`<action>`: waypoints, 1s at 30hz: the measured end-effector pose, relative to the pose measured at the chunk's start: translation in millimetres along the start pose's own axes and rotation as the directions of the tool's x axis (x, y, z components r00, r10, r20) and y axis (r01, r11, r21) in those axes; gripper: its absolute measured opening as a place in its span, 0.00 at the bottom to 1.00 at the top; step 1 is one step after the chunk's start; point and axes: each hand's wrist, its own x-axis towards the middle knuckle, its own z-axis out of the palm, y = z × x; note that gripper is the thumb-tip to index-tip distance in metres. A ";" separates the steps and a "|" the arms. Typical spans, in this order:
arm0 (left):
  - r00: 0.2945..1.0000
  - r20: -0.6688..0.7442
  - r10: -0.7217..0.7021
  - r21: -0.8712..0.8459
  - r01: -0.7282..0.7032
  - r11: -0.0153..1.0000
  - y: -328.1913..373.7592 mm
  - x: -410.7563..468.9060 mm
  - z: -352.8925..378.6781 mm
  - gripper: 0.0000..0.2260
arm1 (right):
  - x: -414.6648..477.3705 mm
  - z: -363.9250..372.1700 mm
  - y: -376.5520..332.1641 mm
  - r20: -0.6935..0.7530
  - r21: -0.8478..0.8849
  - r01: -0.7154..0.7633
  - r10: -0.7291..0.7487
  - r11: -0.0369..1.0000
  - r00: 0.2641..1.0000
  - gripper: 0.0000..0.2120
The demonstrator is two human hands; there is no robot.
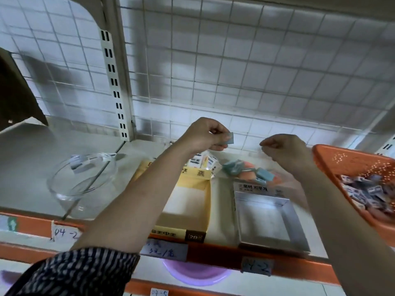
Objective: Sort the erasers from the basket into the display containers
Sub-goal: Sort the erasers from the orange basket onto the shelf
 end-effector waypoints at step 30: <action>0.922 0.189 0.339 0.361 -0.386 0.849 43.0 58.3 226.0 0.04 | -21.4 -186.3 128.0 0.079 -0.260 -0.079 0.102 0.962 0.992 0.07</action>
